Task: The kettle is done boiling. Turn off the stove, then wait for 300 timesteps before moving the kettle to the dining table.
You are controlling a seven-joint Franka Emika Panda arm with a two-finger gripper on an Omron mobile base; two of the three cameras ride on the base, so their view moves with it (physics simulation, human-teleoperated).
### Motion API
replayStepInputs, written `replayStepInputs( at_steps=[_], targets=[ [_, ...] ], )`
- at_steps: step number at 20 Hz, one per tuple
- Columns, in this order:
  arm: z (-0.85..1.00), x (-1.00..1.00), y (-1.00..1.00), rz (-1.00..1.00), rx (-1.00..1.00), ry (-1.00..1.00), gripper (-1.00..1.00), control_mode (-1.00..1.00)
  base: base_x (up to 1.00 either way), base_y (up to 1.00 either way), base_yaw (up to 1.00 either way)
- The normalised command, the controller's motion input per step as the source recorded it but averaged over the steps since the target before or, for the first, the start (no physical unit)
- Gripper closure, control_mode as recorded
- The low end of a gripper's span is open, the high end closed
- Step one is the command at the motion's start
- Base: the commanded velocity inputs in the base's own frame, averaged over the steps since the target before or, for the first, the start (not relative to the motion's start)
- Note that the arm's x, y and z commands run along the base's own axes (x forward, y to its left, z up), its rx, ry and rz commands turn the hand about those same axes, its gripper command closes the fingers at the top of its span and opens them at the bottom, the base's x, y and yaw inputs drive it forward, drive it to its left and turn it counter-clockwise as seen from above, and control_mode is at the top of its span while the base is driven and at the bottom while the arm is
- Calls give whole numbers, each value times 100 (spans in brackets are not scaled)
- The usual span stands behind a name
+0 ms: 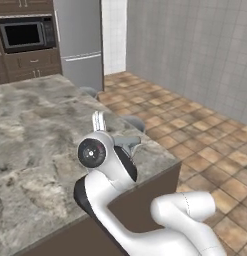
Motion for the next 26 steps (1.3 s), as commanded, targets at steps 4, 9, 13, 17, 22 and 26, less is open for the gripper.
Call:
replayStepInputs(
  at_steps=[4,9,13,17,22,26],
  targets=[
    [0,0,0,0,0,0,100,100,19,-33,0],
    [0,0,0,0,0,0,100,100,14,-7,0],
    [0,0,0,0,0,0,100,100,9,0,0],
    [0,17,0,0,0,0,100,-100,0,0,0],
    [-2,20,0,0,0,0,100,-100,0,0,0],
    [-4,19,0,0,0,0,100,-100,0,0,0]
  ],
)
